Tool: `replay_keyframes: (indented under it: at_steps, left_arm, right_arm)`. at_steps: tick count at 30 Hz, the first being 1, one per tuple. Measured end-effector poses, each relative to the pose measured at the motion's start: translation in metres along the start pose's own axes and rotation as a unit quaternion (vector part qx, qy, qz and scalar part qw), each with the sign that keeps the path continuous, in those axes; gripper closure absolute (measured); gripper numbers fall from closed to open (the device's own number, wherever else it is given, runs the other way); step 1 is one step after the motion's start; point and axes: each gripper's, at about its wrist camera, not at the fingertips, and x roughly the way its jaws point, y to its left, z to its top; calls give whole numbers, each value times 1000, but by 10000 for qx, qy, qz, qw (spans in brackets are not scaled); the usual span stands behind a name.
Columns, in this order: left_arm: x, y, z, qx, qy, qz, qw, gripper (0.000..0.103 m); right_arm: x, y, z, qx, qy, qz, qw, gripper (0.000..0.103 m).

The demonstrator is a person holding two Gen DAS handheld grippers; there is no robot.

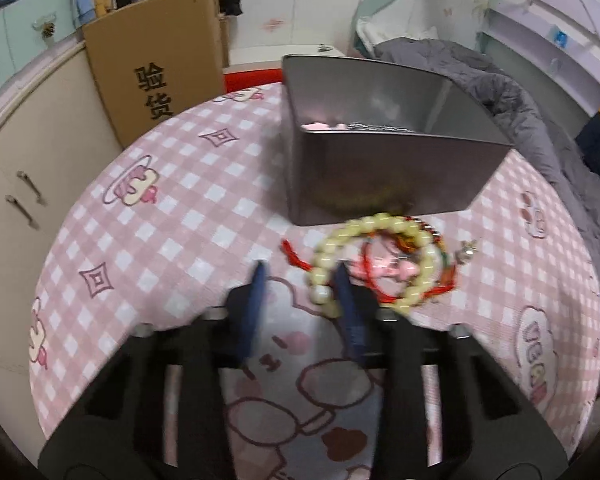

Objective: Organize jewelry
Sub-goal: 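Grasp the cream bead bracelet with the left tool while the right tool grasps a pearl earring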

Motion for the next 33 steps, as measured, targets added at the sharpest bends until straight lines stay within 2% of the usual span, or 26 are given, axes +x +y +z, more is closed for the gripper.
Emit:
replay_keyframes:
  at_steps: [1, 2, 10, 17, 18, 20, 21, 22, 23, 26, 28, 30, 33]
  left_arm:
    - [-1, 0, -1, 1, 11, -81, 10000, 89]
    - [-2, -1, -2, 26, 19, -148, 9999, 92]
    - [-32, 0, -16, 136, -285, -357, 9989, 94]
    - [-62, 14, -33, -24, -504, -312, 9982, 94]
    - [-63, 15, -34, -45, -519, -309, 9982, 94]
    - [-68, 20, -35, -90, -573, -297, 9979, 94]
    - [-72, 22, -37, -119, -597, -287, 9977, 94]
    - [-73, 22, -38, -132, -608, -280, 9977, 94]
    - [-75, 24, -39, -155, -626, -266, 9976, 94]
    - [-79, 27, -39, -197, -651, -258, 9973, 94]
    - [-79, 28, -39, -216, -659, -262, 9972, 94]
    - [-79, 29, -39, -234, -659, -277, 9972, 94]
    - [-79, 29, -39, -245, -657, -301, 9971, 94]
  right_arm:
    - [1, 0, -1, 6, 19, 2, 10000, 7]
    - [3, 0, -2, 11, 43, -5, 10000, 7]
    - [19, 2, -9, -68, 256, 14, 9996, 7]
    - [63, 15, -9, -317, 454, 12, 9985, 9]
    - [69, 18, -9, -378, 480, 36, 9981, 12]
    - [85, 26, -7, -499, 617, 49, 9968, 39]
    - [92, 28, -7, -538, 677, 57, 9962, 45]
    - [101, 31, -7, -596, 751, 52, 9954, 56]
    - [106, 33, -8, -632, 789, 47, 9949, 59]
    - [111, 40, -8, -767, 691, 66, 9946, 61]
    - [112, 45, -9, -854, 701, 136, 9938, 72]
    - [112, 51, -11, -1004, 684, 98, 9925, 76]
    - [111, 52, -14, -1141, 620, 11, 9915, 88]
